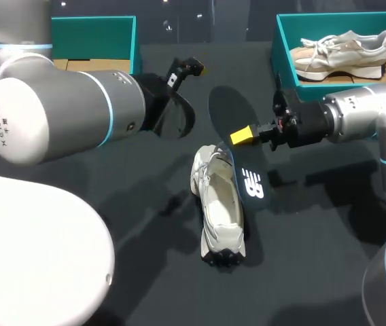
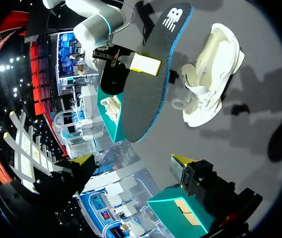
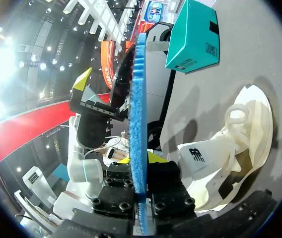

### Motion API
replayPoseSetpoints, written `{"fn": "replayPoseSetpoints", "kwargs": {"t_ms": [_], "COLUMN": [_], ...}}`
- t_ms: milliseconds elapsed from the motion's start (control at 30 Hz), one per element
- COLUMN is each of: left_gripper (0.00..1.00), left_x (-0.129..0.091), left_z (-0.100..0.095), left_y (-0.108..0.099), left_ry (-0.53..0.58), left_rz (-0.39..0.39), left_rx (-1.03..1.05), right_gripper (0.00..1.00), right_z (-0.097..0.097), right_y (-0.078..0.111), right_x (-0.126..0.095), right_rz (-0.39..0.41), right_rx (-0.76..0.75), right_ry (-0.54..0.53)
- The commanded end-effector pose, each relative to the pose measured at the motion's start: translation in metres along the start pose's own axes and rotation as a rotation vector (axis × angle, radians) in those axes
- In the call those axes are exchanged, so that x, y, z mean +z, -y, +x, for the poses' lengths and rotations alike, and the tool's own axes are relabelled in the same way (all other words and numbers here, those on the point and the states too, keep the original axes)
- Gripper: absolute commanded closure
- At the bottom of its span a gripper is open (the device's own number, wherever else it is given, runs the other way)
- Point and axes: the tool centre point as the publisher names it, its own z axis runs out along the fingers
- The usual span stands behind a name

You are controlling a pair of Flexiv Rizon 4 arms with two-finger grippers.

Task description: Take the shoe out of the shoebox, open the shoe tongue, remove and reinsert the insole, then place the shoe into the shoebox

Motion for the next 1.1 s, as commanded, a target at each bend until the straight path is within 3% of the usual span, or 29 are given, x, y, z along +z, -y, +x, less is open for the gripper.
{"fn": "replayPoseSetpoints", "kwargs": {"t_ms": [33, 200, 633, 900, 1100], "left_gripper": [0.00, 0.00, 0.00, 0.00, 0.00], "left_x": [-0.003, -0.005, -0.007, -0.016, -0.030], "left_z": [0.005, 0.016, 0.034, 0.025, 0.009], "left_y": [0.000, -0.004, -0.009, -0.011, 0.000], "left_ry": [-0.348, -0.375, -0.394, -0.327, -0.221], "left_rz": [-0.017, 0.024, 0.290, 0.494, 0.671], "left_rx": [-0.022, -0.100, -0.305, -0.309, -0.157], "right_gripper": [1.00, 1.00, 1.00, 1.00, 1.00], "right_z": [0.000, 0.000, 0.000, 0.000, 0.000], "right_y": [0.001, 0.001, 0.001, 0.001, 0.001], "right_x": [0.001, 0.001, 0.001, 0.001, 0.001], "right_rz": [-0.001, -0.001, -0.001, -0.001, -0.001], "right_rx": [0.001, 0.001, 0.001, 0.001, 0.001], "right_ry": [0.002, 0.002, 0.002, 0.002, 0.002]}}
